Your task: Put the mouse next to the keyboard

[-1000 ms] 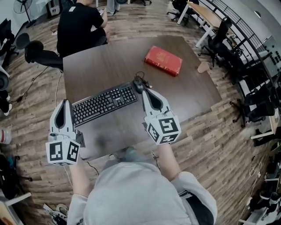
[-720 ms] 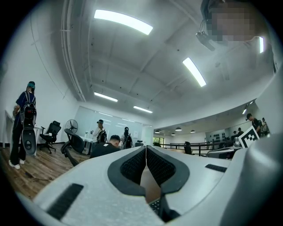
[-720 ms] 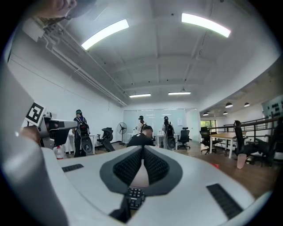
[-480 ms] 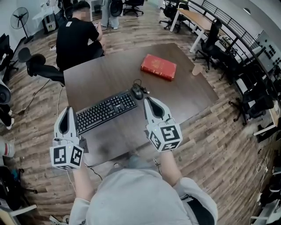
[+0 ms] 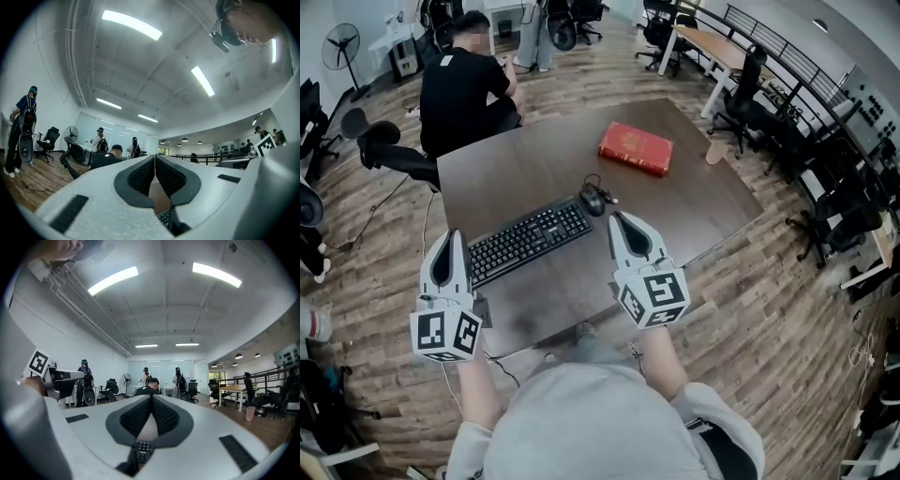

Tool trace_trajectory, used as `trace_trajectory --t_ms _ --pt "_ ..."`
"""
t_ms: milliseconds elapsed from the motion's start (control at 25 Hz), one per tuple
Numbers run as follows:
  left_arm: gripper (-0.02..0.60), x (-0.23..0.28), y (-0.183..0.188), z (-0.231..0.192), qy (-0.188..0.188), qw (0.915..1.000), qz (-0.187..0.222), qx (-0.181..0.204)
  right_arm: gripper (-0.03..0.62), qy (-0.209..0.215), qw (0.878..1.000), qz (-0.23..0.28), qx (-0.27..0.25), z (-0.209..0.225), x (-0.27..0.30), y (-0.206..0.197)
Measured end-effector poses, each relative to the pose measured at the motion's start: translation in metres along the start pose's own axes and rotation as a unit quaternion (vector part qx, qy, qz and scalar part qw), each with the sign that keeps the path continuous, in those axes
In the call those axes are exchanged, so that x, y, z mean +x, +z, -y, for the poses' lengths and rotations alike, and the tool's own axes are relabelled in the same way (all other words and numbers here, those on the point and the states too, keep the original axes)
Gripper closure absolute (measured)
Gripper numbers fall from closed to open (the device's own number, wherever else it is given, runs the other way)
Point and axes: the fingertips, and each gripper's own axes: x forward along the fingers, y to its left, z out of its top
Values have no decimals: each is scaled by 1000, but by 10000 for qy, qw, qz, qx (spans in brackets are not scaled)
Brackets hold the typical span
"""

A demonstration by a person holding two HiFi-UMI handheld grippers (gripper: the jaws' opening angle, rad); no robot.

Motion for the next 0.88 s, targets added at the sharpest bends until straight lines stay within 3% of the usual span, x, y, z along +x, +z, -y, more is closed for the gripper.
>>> trace_trajectory --t_ms 880 --pt "571 -3 1 8 -170 9998 -4 -77 574 -61 9999 26 76 -5 -12 2"
